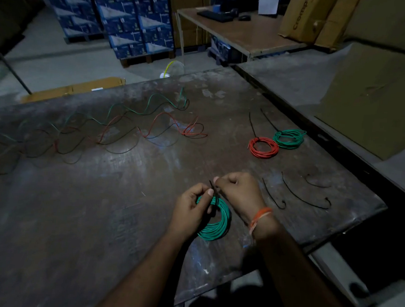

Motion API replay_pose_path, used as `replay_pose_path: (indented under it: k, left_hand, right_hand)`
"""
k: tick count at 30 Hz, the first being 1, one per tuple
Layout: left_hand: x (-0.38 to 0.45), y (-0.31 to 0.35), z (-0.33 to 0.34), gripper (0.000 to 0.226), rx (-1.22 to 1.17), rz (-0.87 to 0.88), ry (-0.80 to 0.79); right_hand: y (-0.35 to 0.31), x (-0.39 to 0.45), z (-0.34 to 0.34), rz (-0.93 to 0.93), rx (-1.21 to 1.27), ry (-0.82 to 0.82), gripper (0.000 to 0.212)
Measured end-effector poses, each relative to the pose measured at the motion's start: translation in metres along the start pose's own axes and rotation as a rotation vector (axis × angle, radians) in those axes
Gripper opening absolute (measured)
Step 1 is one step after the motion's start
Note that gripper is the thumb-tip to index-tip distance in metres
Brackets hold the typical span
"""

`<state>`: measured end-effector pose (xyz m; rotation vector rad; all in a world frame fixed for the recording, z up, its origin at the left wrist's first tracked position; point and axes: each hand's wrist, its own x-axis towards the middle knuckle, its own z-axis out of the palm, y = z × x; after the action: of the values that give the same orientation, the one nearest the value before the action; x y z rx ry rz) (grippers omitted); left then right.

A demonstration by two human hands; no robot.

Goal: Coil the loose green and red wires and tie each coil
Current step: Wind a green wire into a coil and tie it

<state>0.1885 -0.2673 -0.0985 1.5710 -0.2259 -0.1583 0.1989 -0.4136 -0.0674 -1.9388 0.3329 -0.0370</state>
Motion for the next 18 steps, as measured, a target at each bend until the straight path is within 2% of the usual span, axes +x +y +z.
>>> replay_pose_path:
  k: [3, 6, 12, 15, 18]
  left_hand:
    - [-0.001, 0.001, 0.0, 0.026, 0.01, 0.006, -0.005]
    - [0.0, 0.001, -0.001, 0.026, 0.038, 0.022, -0.012]
    - [0.001, 0.0, -0.002, 0.024, 0.067, 0.037, -0.009]
    - [0.001, -0.002, -0.002, 0.024, 0.075, 0.039, -0.015]
    - [0.002, -0.004, -0.002, 0.027, 0.056, 0.03, -0.016]
  right_hand:
    - [0.0, 0.009, 0.002, 0.08, 0.254, -0.113, 0.022]
    - [0.0, 0.012, -0.001, 0.09, 0.363, -0.161, 0.012]
    - [-0.003, 0.014, -0.002, 0.137, 0.407, -0.195, 0.018]
    - [-0.006, 0.016, -0.002, 0.133, 0.374, -0.219, 0.007]
    - [-0.007, 0.021, 0.004, 0.089, 0.329, -0.129, 0.019]
